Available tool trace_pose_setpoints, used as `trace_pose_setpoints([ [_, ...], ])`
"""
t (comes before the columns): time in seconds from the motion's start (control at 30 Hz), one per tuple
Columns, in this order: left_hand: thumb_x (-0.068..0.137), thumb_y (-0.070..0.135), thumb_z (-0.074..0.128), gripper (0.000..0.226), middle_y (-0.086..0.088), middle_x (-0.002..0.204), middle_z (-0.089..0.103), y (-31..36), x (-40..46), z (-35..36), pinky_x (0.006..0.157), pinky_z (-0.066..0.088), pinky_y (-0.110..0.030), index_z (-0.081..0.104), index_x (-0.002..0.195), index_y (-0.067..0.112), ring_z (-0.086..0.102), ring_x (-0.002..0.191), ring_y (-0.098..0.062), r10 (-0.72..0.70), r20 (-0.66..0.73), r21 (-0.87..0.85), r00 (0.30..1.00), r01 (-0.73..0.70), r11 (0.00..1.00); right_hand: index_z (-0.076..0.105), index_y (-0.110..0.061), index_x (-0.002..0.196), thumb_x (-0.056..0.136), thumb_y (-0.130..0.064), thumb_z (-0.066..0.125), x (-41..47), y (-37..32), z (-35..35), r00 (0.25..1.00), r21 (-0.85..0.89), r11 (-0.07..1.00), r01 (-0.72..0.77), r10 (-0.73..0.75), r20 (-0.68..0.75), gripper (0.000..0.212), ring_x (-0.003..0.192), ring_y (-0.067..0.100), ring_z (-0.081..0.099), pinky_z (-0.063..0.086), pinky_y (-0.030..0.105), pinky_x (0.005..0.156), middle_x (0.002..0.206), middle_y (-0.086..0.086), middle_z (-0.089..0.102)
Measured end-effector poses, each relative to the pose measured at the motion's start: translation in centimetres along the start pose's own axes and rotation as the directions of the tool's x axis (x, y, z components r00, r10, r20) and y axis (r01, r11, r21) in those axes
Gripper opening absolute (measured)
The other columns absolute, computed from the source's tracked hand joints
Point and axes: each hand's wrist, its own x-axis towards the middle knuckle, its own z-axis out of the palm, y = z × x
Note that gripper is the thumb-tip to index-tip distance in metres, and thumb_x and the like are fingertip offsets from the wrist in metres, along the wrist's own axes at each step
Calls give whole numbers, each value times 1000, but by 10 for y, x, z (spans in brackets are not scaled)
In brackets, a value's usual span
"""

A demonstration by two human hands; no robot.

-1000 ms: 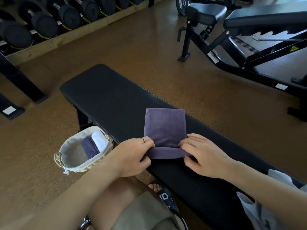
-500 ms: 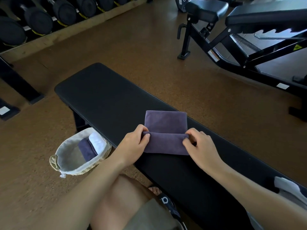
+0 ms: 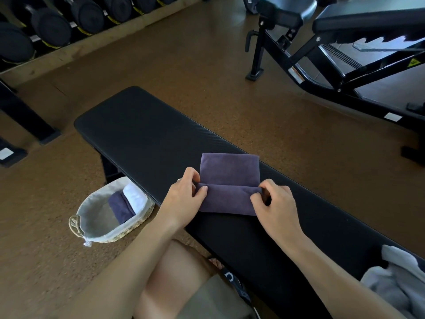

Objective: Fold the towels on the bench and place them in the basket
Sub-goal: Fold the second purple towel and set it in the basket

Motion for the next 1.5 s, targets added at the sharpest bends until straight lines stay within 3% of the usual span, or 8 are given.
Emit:
trace_pose_setpoints([
  [0.17,94,30,64,20,4,89,50,1,1,0,69,45,-28,45,98,25,50,82,-11,15,-55,55,998,-11,998,53,-24,102,85,-19,72,2,-5,-1,996,-20,996,-89,88,-21,26,89,13,51,49,30,72,94,-7,50],
  [0.27,92,33,68,24,6,96,43,2,2,-4,64,45,-32,45,95,25,50,80,-15,131,-115,240,985,-100,966,58,-20,105,82,-4,70,3,-8,-3,983,-110,981,163,-171,-69,30,91,15,51,50,32,76,106,-1,46],
  [0.43,72,-3,73,29,-1,88,55,7,6,-6,61,45,-34,58,87,18,53,72,-22,640,224,582,735,-628,517,70,-15,99,76,-3,72,4,-4,-4,811,-356,733,580,-558,175,26,97,24,58,46,38,92,104,4,63],
  [0.73,82,42,57,40,-2,114,59,4,-2,-21,83,51,-38,60,109,14,56,99,-23,544,463,585,700,-702,405,66,-19,126,86,-42,64,11,2,-29,747,-278,705,653,-539,388,46,112,17,60,44,36,107,124,-2,64],
  [0.93,71,28,55,27,1,85,58,9,6,-19,65,48,-36,56,94,14,54,73,-23,585,392,576,710,-685,446,68,-19,121,85,-33,65,27,0,-35,792,-182,789,588,-513,331,39,95,11,64,43,29,103,109,-7,70],
  [1.17,96,28,52,16,8,87,60,13,30,-37,72,49,-32,47,111,27,59,78,-12,342,206,261,917,-388,884,66,-20,114,92,-25,67,55,-2,-35,940,20,985,170,-168,296,23,90,13,63,50,29,84,98,-5,69],
  [1.37,103,29,45,11,9,94,64,-3,56,-25,74,49,-28,55,103,33,60,86,-6,143,184,61,973,-156,986,59,-30,109,99,-40,63,82,-2,-20,949,84,992,-90,60,309,15,86,2,65,50,14,69,95,-16,65],
  [1.5,103,30,48,13,11,99,60,-9,68,-16,75,37,-17,60,100,32,53,96,-1,95,126,65,987,-104,992,61,-25,107,99,-47,59,92,0,-9,940,1,988,-156,149,306,23,88,10,67,60,36,81,94,-11,66],
])
